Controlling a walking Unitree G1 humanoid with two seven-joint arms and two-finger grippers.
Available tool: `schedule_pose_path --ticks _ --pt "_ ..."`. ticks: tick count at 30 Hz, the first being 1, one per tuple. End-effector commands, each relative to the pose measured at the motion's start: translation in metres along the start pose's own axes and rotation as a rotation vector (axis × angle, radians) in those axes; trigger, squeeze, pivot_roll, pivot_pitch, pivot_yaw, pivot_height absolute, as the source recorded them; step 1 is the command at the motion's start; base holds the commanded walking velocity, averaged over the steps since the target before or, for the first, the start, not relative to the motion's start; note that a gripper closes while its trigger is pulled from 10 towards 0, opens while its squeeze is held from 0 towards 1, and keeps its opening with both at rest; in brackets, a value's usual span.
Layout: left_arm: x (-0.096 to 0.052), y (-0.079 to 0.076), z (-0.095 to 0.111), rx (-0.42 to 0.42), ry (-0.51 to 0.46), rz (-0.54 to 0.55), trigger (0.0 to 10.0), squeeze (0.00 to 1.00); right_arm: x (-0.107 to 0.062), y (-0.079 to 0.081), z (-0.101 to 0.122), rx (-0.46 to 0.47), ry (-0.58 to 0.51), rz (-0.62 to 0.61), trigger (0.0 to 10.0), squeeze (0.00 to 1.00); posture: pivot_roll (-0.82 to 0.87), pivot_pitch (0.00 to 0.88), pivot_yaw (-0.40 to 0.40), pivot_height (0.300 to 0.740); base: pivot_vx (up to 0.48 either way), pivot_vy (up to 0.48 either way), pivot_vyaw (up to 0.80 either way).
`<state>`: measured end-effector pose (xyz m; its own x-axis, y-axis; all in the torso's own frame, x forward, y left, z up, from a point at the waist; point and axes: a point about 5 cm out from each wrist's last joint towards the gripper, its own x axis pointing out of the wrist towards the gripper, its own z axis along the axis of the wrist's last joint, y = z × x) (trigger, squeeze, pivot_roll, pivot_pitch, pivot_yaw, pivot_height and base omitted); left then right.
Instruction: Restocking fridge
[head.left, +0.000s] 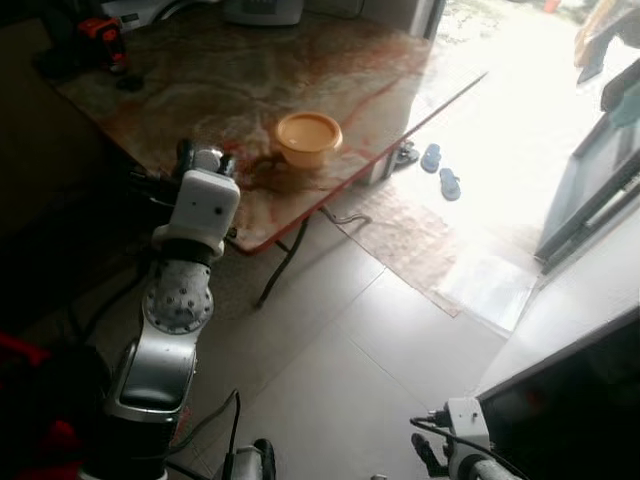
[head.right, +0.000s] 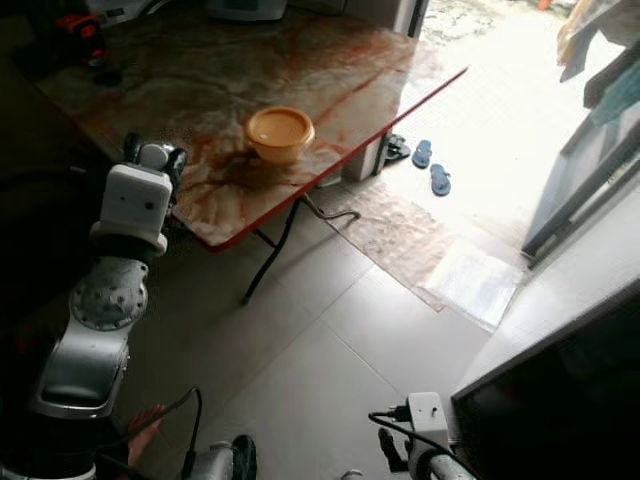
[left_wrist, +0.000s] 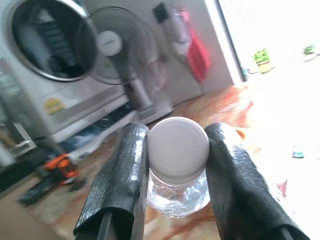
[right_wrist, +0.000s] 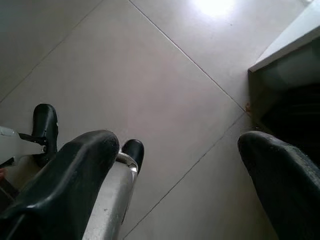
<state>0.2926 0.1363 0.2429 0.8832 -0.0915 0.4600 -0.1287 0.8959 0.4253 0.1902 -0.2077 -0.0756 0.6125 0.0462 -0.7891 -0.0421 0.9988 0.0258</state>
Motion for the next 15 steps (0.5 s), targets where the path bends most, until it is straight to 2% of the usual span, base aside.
schedule_pose_path --ticks 1,9,14,15 --pt "0.0000 0.0020 0.0031 0.007 -0.023 -0.003 10.0 0.00 0.0008 0.0019 0.0015 0.015 -0.003 0.001 10.0 0.00 0.03 0.156 -0.060 0.740 0.000 0.000 -0.80" --pt "0.0007 0.0004 0.0030 0.030 -0.027 -0.028 10.0 0.00 0.0011 0.0036 0.0009 0.023 -0.004 -0.001 10.0 0.00 0.03 0.154 -0.053 0.740 0.000 0.000 -0.80" --pt "-0.0007 -0.0039 -0.0019 0.049 -0.022 -0.065 10.0 0.00 0.0014 0.0062 -0.0010 0.031 0.001 -0.005 10.0 0.00 0.04 0.142 -0.036 0.740 0.000 0.000 0.00" --pt "0.0002 -0.0040 -0.0019 0.050 -0.024 -0.069 10.0 0.00 0.0015 0.0069 -0.0014 0.037 0.002 -0.008 10.0 0.00 0.04 0.131 -0.027 0.740 0.000 0.000 -0.80"
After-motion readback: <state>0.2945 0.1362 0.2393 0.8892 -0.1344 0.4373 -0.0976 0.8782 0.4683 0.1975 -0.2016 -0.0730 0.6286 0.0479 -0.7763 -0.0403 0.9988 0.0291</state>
